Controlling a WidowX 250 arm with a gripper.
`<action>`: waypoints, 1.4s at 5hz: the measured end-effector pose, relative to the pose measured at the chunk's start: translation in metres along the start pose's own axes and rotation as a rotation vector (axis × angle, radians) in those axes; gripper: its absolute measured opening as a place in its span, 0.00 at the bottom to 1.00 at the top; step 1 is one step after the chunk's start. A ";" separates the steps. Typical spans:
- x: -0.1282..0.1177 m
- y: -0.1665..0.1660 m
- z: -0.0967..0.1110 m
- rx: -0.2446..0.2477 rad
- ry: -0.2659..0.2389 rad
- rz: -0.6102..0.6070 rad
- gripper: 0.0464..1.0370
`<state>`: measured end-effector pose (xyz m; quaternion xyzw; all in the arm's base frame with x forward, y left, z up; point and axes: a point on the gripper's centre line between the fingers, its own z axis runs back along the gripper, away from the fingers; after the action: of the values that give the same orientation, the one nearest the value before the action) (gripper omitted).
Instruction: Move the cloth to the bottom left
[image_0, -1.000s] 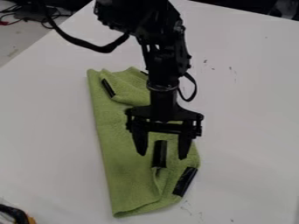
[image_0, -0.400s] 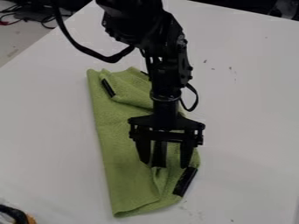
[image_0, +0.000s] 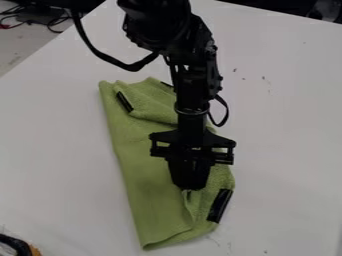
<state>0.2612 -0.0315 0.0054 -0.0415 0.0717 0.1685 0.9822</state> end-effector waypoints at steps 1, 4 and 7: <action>0.000 0.000 0.001 0.005 0.005 -0.005 0.13; -0.007 0.001 0.025 0.022 -0.019 -0.038 0.04; -0.012 0.010 0.060 -0.108 -0.104 -0.064 0.04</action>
<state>0.2543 -0.0193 0.0661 -0.0877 0.0099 0.1427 0.9858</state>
